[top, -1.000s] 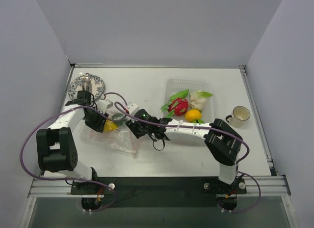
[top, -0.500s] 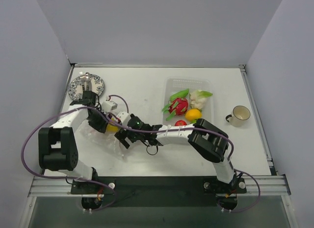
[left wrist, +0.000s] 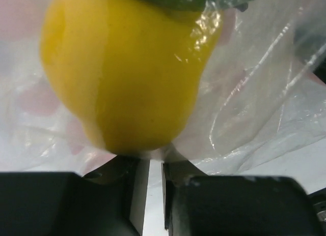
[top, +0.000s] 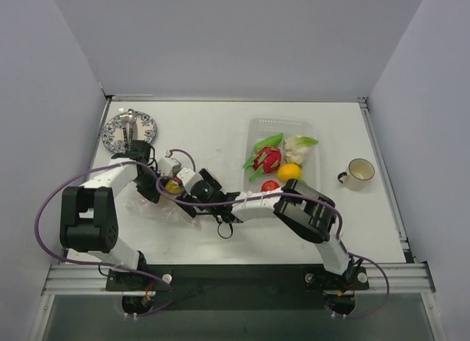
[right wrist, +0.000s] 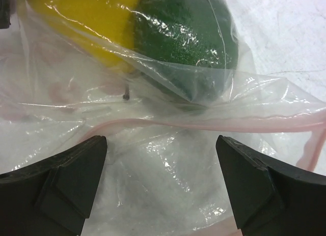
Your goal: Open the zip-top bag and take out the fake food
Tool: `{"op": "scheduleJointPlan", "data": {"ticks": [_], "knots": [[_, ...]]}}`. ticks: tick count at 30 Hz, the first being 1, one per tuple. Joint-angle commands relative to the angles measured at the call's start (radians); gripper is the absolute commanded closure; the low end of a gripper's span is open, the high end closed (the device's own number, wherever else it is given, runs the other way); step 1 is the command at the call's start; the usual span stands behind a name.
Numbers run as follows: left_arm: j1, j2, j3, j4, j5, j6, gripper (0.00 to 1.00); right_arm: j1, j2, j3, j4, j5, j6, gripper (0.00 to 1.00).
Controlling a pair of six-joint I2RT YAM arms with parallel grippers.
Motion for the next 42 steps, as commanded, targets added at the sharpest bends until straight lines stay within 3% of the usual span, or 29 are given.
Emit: {"op": "scheduleJointPlan", "data": {"ticks": [1, 3, 6, 12, 16, 20, 24, 30, 36, 42], "knots": [[-0.017, 0.004, -0.033, -0.02, 0.051, 0.023, 0.8, 0.04, -0.052, -0.056, 0.061, -0.019, 0.011, 0.06], [-0.017, -0.014, -0.038, -0.021, 0.063, 0.026, 0.87, 0.055, -0.053, -0.073, 0.098, -0.019, 0.01, 0.06], [-0.02, -0.031, -0.025, -0.043, 0.095, 0.031, 0.87, 0.075, -0.056, -0.086, 0.149, 0.019, -0.023, 0.05], [-0.064, -0.046, -0.035, -0.066, 0.14, 0.042, 0.82, 0.101, -0.156, -0.138, 0.208, -0.117, -0.024, 0.04], [-0.057, -0.083, -0.022, -0.136, 0.166, 0.074, 0.76, 0.122, -0.199, -0.178, 0.228, -0.106, -0.029, 0.02], [0.012, -0.164, 0.06, -0.192, 0.134, 0.08, 0.51, 0.102, -0.187, -0.196, 0.221, -0.076, -0.003, 0.02], [0.181, -0.232, 0.172, -0.181, 0.134, 0.083, 0.27, 0.094, -0.175, -0.21, 0.224, -0.077, 0.037, 0.02], [0.316, -0.183, 0.157, -0.109, 0.155, 0.077, 0.25, 0.095, -0.158, -0.218, 0.227, -0.089, 0.074, 0.02], [0.322, -0.034, 0.126, -0.015, 0.166, 0.043, 0.22, 0.095, -0.17, -0.234, 0.225, -0.097, 0.085, 0.02], [0.322, 0.07, 0.157, 0.037, 0.178, 0.013, 0.09, 0.097, -0.185, -0.256, 0.225, -0.109, 0.102, 0.02]]}}
